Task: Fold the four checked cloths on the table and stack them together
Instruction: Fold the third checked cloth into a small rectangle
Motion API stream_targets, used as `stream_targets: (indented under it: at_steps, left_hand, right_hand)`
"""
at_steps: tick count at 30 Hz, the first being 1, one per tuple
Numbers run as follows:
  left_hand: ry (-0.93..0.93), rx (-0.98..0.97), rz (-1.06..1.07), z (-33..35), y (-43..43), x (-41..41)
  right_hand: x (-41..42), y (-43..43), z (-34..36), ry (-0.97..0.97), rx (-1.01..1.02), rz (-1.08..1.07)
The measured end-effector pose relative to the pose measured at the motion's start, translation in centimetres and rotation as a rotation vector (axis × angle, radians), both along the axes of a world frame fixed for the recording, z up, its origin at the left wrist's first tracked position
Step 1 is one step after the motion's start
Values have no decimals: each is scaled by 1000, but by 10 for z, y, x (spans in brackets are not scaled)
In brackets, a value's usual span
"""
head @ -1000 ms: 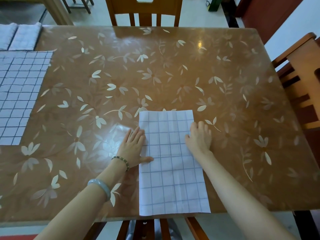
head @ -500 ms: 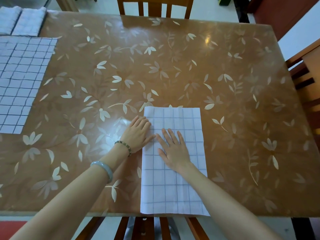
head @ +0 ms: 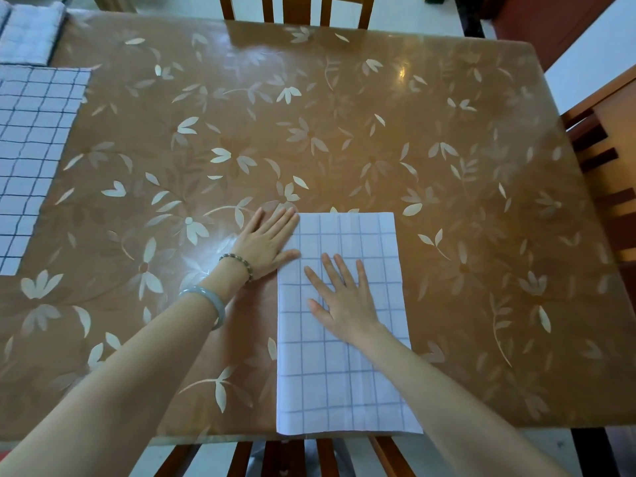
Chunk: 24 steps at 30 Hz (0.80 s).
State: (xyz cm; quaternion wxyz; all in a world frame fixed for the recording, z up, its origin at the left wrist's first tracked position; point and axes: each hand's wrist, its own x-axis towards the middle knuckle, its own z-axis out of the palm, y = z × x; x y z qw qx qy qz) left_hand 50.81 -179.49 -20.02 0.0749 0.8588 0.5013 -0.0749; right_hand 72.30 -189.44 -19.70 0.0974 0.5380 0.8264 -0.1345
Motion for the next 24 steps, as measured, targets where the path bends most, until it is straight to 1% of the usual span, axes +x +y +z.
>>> stream_targets:
  at_steps: [2,4,8,12,13,15,18,22,24]
  left_hand:
    - [-12,5,-21,0,2,-3]
    - [-18,4,-37,0,2,-4]
    - [-4,31,-56,0,3,-5]
    - [15,38,-73,-1,4,-6]
    - [9,38,-70,0,4,-5]
    - [13,35,-69,-1,4,-5]
    - [39,46,-86,-2,2,-5]
    - [27,129,-63,5,-7,-4]
    - [-26,147,-115,0,-26,-2]
  right_hand:
    - [6,6,7,12,-53,42]
    - [15,14,12,62,-58,79]
    - [27,22,13,95,103,148]
    - [11,39,22,281,170,113]
    - [5,46,23,288,176,85]
    - [-4,60,23,226,142,68]
    - [-6,64,16,69,-14,105]
    - [-3,65,11,15,-46,124]
    - [-4,67,11,-7,-58,128]
